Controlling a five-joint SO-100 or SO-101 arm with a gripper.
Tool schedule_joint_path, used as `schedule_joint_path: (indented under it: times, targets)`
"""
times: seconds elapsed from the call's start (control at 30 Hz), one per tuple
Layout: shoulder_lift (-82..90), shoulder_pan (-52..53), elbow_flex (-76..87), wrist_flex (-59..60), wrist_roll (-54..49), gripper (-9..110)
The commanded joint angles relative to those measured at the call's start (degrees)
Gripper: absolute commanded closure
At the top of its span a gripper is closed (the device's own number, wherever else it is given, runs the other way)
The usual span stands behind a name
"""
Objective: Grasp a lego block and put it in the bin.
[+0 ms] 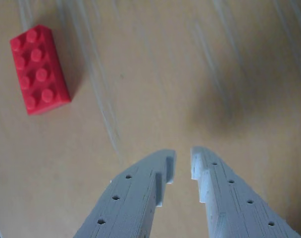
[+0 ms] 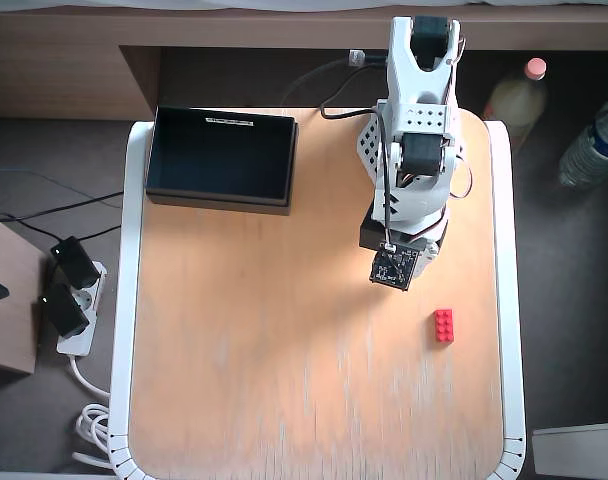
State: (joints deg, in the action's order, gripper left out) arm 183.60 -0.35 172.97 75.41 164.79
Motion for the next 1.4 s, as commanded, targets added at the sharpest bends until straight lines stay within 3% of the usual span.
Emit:
schedule_joint_path:
  times: [0.0,0.37,0.8,1.37]
  targets:
    - [5.3,-0.8,8.9,0.5,0.1,101]
    - [5.3,-0.8,8.9,0.6,-0.2,101]
    - [1.7,1.5,7.1,-3.4,15.6,101]
    - [-36.5,1.8,-31.3,-6.2,15.2,101]
